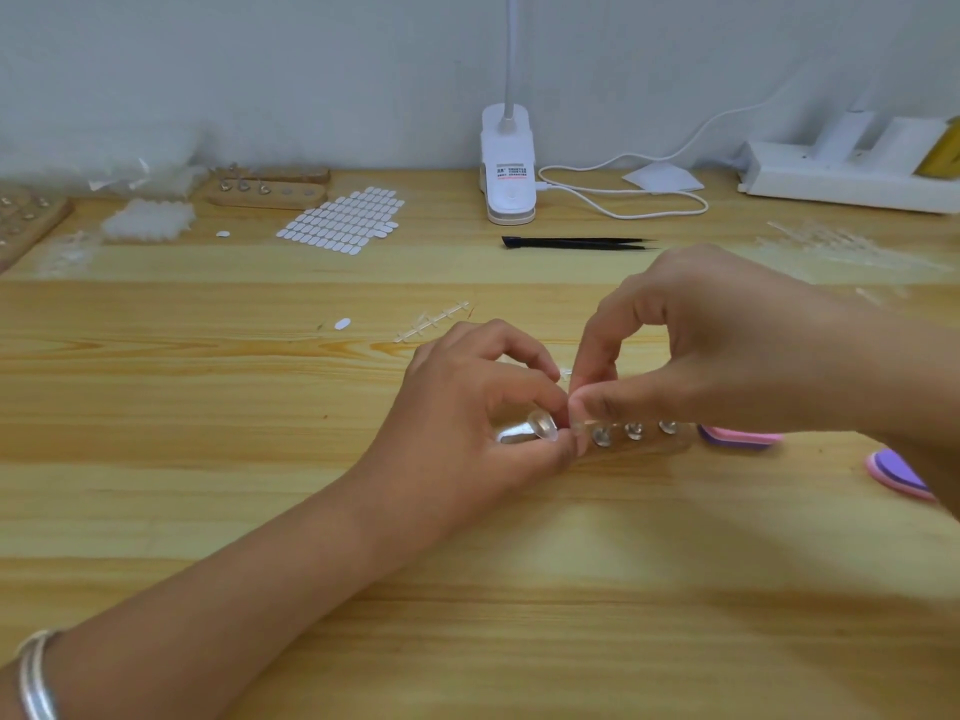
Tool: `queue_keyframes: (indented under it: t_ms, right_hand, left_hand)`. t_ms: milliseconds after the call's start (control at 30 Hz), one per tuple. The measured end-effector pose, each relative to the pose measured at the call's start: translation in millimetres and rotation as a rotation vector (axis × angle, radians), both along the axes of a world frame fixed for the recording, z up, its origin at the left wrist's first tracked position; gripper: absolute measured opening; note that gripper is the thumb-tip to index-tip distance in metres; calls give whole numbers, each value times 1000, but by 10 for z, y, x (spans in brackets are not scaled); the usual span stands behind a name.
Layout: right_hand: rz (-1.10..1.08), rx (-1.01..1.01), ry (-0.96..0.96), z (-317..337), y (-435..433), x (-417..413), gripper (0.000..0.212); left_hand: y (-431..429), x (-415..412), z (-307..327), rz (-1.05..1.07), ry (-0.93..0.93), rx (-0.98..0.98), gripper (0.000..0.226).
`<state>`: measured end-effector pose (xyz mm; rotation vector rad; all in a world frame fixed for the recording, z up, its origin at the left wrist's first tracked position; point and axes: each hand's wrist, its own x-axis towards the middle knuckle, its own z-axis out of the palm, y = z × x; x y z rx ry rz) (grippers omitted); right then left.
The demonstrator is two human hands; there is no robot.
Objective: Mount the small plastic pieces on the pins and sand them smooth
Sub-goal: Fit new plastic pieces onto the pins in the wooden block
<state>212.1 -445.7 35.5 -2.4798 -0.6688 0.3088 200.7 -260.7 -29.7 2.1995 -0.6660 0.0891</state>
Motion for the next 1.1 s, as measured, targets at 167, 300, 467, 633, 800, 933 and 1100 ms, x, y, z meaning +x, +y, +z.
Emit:
queue_keyframes:
  t_ms: [167, 300, 467, 633, 800, 933, 1100]
  right_hand:
    - [-133, 26, 6, -31, 43, -60, 18]
    - [-189, -35, -46, -28, 75, -121, 24]
    - [-192, -91, -78, -9, 105, -146, 23]
    - [-172, -84, -117, 64, 76, -152, 15]
    - [-157, -100, -85, 156, 108, -235, 8]
    - [-161, -273, -139, 112, 216, -288, 10]
    - [-114, -462, -201, 156, 325, -311, 15]
  left_hand:
    - [-5, 3, -3, 27, 9, -36, 8]
    - [-9, 2, -20, 30, -7, -46, 8]
    - [-6, -3, -21, 44, 14, -46, 15]
    - [3, -9, -16, 39, 25, -39, 13]
    - [-2, -11, -18, 44, 54, -51, 8]
    - [-1, -17, -20, 47, 62, -48, 12]
    - [-3, -11, -32, 42, 66, -65, 15]
